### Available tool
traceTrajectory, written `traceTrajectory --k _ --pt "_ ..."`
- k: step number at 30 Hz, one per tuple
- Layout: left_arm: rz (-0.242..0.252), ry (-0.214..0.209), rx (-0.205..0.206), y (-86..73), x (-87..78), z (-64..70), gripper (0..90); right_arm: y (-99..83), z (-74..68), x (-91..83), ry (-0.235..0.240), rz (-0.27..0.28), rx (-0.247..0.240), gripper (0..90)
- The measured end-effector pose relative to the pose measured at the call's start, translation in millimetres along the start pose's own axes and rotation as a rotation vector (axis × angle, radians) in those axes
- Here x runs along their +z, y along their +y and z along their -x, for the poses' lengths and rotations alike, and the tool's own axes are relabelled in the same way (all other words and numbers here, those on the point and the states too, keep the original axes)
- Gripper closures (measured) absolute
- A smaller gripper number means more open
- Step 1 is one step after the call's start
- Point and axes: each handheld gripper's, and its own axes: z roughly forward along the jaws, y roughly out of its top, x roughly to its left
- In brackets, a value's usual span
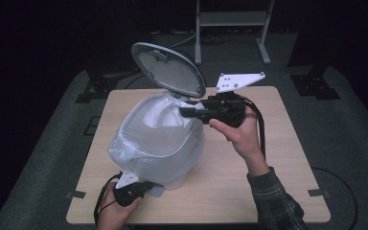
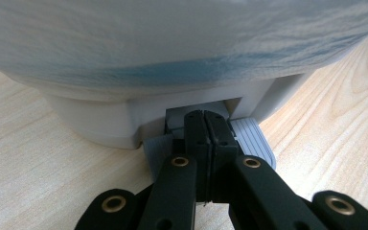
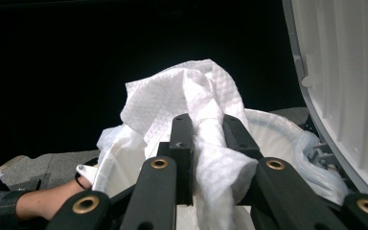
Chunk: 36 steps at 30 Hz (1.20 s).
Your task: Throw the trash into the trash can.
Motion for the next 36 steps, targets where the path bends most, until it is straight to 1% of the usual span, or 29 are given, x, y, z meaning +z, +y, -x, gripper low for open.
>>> traceTrajectory --k 10,13,17,25,29,31,33,36 --pt "0.0 0.001 0.001 0.0 0.0 0.1 89.5 4.6 -1.6 19.1 -0.007 -0.012 0.0 75.9" --pt "0.0 -0.002 -0.003 0.0 0.1 0.5 89.5 5.9 -2.0 26.3 -0.015 -0.016 -0.01 75.8" --pt "0.001 -0.001 -0.002 -0.2 0.1 0.6 89.5 7.0 -3.1 35.7 -0.014 -0.017 -0.004 75.8" --pt "0.001 0.003 0.003 0.0 0.1 0.5 89.5 8.4 -6.6 55.7 -0.029 -0.043 -0.017 75.7" --pt "0.0 0.002 0.004 0.1 0.1 0.6 89.5 8.0 -8.8 63.8 -0.033 -0.054 -0.013 75.3" --pt "0.0 0.002 0.005 0.1 0.1 0.6 89.5 7.9 -10.0 67.3 -0.035 -0.055 -0.021 72.2" --pt "0.0 0.002 0.005 0.1 0.1 0.6 89.5 7.8 -11.3 70.5 -0.043 -0.053 -0.022 63.3" --pt "0.0 0.002 0.005 0.2 0.1 0.6 89.5 8.1 -12.5 72.2 -0.047 -0.05 -0.03 55.7"
